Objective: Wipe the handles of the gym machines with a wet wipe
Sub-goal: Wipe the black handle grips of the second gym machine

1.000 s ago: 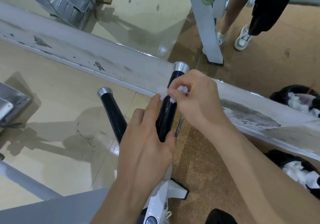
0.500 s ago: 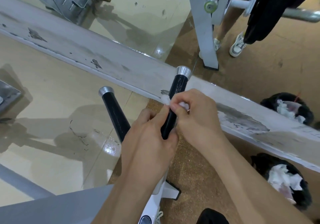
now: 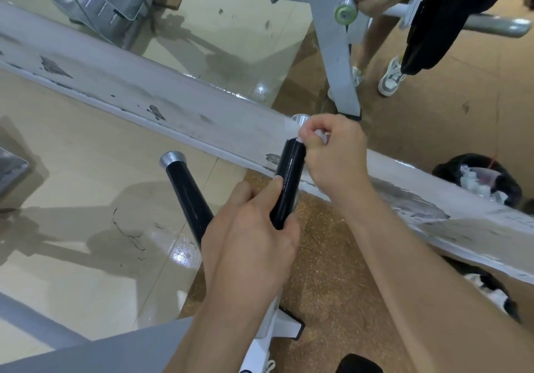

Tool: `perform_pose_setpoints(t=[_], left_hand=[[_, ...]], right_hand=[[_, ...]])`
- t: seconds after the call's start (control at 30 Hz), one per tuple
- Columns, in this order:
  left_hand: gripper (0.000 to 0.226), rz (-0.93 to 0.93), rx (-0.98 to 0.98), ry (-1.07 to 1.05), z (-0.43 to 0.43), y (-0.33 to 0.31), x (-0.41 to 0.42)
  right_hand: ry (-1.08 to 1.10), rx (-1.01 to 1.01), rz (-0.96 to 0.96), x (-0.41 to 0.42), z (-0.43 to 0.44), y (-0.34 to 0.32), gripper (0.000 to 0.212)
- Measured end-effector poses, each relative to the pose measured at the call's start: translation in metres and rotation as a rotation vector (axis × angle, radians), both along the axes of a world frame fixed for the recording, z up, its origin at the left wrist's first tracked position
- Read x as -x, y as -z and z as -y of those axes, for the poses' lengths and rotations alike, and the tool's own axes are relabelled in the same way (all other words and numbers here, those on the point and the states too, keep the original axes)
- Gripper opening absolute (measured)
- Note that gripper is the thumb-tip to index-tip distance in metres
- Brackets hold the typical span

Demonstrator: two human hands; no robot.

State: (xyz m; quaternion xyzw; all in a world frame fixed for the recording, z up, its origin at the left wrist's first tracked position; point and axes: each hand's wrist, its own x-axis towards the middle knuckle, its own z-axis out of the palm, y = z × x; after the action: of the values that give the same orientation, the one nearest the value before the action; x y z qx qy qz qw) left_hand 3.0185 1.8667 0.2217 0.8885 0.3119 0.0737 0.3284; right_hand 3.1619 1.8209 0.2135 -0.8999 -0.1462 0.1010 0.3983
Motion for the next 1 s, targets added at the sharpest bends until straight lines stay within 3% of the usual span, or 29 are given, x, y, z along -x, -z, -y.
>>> perform_pose_setpoints(t=[0.13,0.23,0.3,0.43,0.67,0.73,0.83,0.9,1.0], left_hand=[[0.021,-0.012,-0.006,0.014,0.000,-0.001,0.001],[0.025,-0.010,0.006,0.016,0.001,-0.001,0.000],[0.025,-0.019,0.003,0.019,0.000,-0.001,0.000],[0.025,-0.021,0.009,0.033,0.000,-0.002,0.000],[0.051,-0.044,0.013,0.024,0.000,-0.001,-0.001],[0.053,-0.054,0.014,0.036,-0.001,0.000,-0.001],[0.053,-0.057,0.037,0.046,-0.003,0.001,-0.002],[0.053,-0.063,0.054,0.043,-0.004,0.002,-0.002],[0.047,-0.054,0.098,0.041,-0.006,0.001,-0.003]], right_hand=[[-0.173,0.035,-0.103,0.028,0.014,-0.006,0.025],[-0.083,0.088,0.103,-0.003,-0.001,-0.005,0.025],[-0.040,0.101,0.144,-0.009,-0.006,-0.003,0.023],[-0.226,0.172,0.001,0.014,0.008,-0.009,0.019],[-0.167,0.195,0.301,-0.023,-0.016,0.006,0.018],[-0.018,0.173,0.207,-0.042,-0.016,0.014,0.018],[0.179,-0.055,-0.002,-0.039,-0.006,0.012,0.019],[0.136,-0.125,0.016,-0.017,0.000,0.007,0.014],[-0.037,0.021,0.074,0.003,-0.004,0.008,0.013]])
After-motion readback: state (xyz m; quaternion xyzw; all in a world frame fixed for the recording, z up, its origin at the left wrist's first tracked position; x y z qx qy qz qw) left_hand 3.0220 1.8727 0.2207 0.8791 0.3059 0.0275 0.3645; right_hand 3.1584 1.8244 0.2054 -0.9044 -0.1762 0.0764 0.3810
